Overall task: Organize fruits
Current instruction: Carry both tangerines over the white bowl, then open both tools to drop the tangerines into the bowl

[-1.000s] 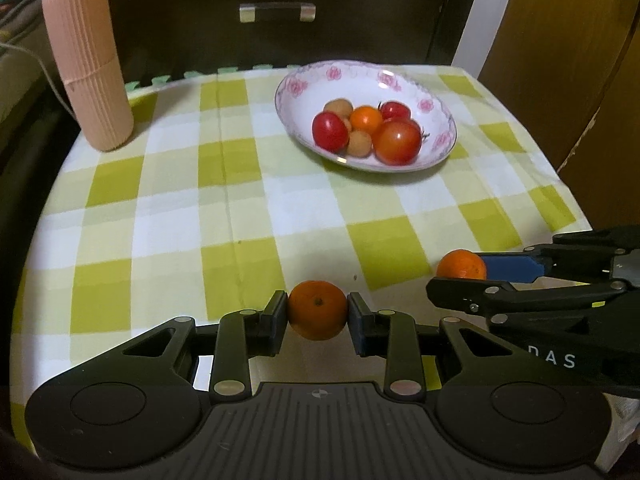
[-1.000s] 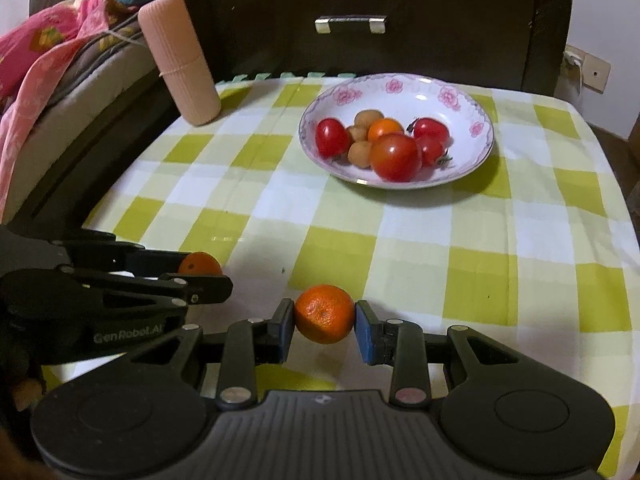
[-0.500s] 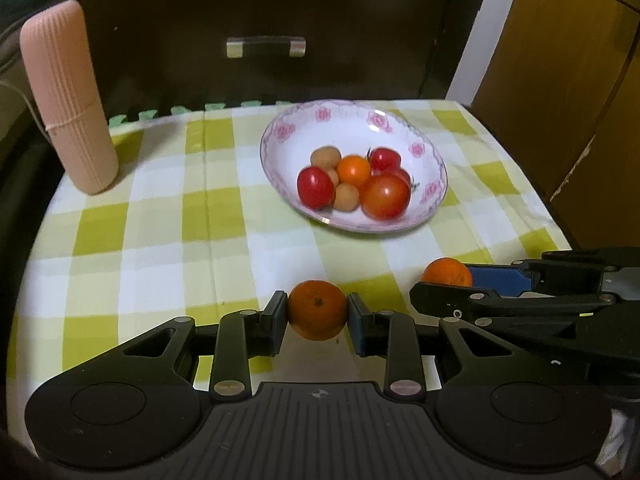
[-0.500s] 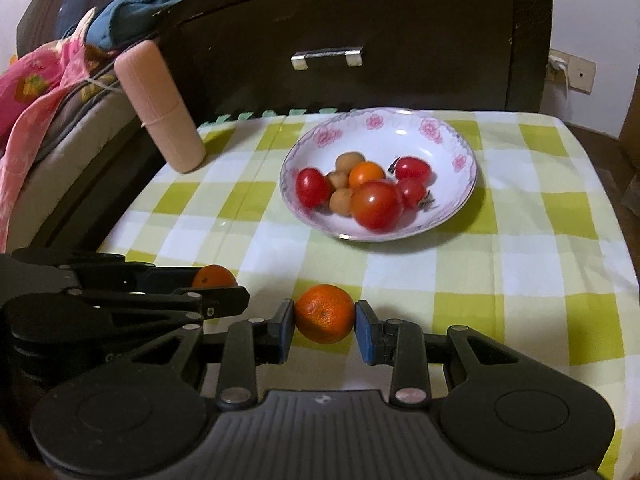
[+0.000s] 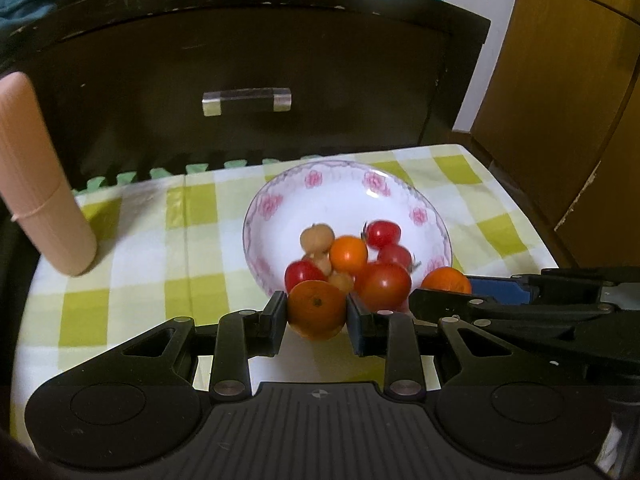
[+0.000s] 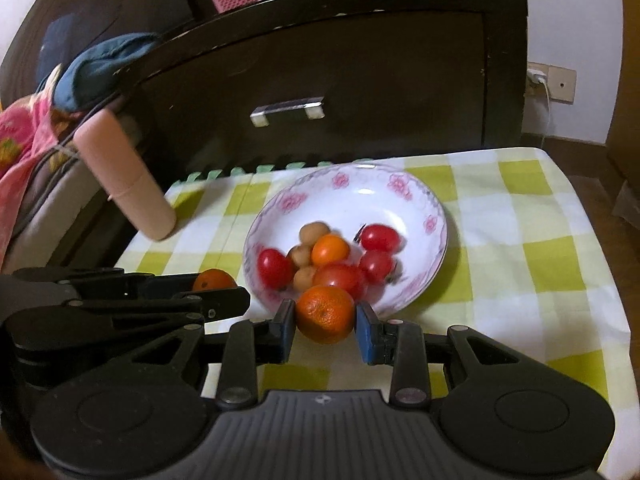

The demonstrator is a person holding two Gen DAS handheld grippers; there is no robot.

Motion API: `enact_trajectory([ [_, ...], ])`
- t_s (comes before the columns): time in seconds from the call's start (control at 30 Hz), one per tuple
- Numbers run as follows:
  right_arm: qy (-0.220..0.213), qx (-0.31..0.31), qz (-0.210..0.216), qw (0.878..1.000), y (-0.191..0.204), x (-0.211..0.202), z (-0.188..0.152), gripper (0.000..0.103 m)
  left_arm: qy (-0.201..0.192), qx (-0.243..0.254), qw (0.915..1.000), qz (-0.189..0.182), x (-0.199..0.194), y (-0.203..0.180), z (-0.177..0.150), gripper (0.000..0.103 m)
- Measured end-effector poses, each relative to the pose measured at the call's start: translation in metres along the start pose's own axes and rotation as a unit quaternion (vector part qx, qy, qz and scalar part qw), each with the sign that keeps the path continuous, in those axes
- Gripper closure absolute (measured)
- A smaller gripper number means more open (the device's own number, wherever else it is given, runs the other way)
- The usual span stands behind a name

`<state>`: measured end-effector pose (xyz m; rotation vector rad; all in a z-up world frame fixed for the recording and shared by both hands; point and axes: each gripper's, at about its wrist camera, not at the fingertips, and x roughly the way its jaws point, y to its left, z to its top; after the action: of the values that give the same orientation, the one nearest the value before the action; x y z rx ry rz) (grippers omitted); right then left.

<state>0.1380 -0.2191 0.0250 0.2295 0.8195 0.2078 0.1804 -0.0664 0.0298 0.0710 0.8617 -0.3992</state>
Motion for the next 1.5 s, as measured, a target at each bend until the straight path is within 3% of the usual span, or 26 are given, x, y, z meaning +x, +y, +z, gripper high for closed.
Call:
enact_trajectory([
  [0.5,-0.008,0.020,-0.006,1.000,-0.022,0.035,0.028,0.071,0.000,-0.001,1.0000,0.002,0.035,0.005,0.024,0.065],
  [1.5,-0.016,0.050,0.003,0.999,-0.035,0.064,0.032,0.071,0.009,-0.004,0.9999,0.004,0.059,0.016,0.032,0.065],
])
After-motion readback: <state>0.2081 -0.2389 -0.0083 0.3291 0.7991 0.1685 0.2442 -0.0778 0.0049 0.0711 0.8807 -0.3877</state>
